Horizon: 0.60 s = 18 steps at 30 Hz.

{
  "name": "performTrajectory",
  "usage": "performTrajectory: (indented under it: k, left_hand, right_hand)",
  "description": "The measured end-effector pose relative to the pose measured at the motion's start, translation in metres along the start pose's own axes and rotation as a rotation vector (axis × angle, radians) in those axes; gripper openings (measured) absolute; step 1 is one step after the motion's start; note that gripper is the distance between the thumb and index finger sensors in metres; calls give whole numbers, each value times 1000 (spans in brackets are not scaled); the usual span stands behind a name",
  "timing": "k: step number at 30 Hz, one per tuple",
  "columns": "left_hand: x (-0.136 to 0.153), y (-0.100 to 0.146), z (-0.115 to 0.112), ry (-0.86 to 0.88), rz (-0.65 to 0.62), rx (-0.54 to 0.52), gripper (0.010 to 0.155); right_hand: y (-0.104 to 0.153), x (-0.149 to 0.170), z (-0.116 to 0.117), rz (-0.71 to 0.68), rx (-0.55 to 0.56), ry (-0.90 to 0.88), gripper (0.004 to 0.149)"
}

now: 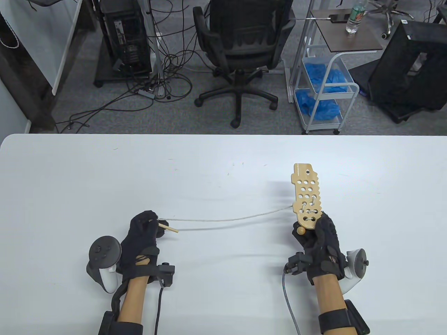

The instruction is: Remove rope from all holes on crocodile lacing toy

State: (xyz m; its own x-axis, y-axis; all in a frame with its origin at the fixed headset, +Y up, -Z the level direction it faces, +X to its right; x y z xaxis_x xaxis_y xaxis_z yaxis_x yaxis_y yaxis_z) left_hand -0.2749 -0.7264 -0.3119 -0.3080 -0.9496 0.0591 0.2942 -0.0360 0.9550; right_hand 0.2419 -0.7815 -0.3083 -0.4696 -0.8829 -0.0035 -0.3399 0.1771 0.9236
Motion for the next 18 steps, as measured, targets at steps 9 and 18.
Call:
performTrajectory:
  k: [9, 18]
  left_hand:
    - [-11, 6, -25, -22, -49, 56, 42]
    - [-23, 20, -69, 43, -105, 251, 41]
  right_hand:
    - [9, 4, 36, -7, -162, 102, 50]
    - [34, 24, 92, -24, -437, 237, 48]
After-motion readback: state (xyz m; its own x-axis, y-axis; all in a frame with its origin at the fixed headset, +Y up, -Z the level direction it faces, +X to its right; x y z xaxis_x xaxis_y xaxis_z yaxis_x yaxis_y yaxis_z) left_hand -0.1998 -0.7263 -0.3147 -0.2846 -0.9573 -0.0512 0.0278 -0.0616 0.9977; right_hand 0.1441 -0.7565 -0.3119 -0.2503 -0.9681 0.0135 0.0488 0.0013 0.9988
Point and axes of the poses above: the tracker on the back of each hand, its own x axis roughly to the little-finger side, its own y axis roughly from the fingertips to the wrist, z = x × y, the point moved 5 cm from there along -y, roughly from the wrist to the fingertips, and after that the axes turned 5 degrees about y, right-handed, at the moved point
